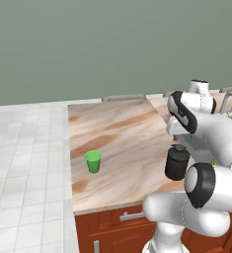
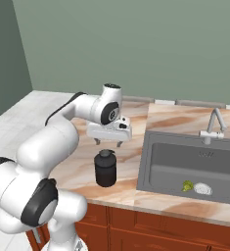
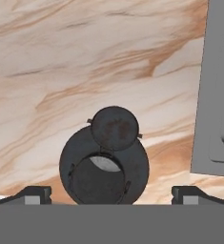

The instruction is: Pick the jug and cup and place them in the sink. Then turn on the water.

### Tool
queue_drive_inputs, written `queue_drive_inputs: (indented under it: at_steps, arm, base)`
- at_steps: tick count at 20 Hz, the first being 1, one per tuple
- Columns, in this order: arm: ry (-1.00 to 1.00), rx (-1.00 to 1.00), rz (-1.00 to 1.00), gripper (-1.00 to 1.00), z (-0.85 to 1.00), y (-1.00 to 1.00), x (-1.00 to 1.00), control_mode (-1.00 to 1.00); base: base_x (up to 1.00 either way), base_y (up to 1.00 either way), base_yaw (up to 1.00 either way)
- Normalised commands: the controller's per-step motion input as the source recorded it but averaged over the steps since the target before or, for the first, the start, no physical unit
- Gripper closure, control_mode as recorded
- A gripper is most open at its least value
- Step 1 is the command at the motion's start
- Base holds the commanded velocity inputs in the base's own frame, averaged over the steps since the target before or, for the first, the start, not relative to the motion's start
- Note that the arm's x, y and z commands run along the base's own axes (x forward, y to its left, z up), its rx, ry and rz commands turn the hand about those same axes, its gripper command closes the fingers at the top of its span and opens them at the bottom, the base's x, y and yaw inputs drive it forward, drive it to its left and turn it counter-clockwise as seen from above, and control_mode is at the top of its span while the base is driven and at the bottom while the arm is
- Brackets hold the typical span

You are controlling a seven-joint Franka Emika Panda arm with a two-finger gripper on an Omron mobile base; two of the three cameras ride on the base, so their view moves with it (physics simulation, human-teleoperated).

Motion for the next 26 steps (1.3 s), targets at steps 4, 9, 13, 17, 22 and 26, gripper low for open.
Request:
queue_drive_inputs:
  at_steps: [4, 9, 13, 17, 22, 26]
  arm:
    - [0.02, 0.0, 0.0, -1.0, -0.03, 0.07, 0.0, -1.0]
    - [0.0, 0.0, 0.0, -1.0, -0.12, 0.05, 0.0, -1.0]
    - [0.0, 0.0, 0.0, -1.0, -0.13, 0.01, 0.0, -1.0]
    - [0.0, 0.0, 0.0, -1.0, -0.19, 0.0, 0.0, -1.0]
    - [0.0, 0.0, 0.0, -1.0, -0.28, 0.0, 0.0, -1.0]
    - [0.0, 0.0, 0.0, -1.0, -0.23, 0.01, 0.0, -1.0]
  base:
    - [0.0, 0.0, 0.0]
    - [0.0, 0.0, 0.0]
    - [0.0, 0.0, 0.0]
    - [0.0, 0.0, 0.0]
    - [0.0, 0.0, 0.0]
    - [0.0, 0.0, 0.0]
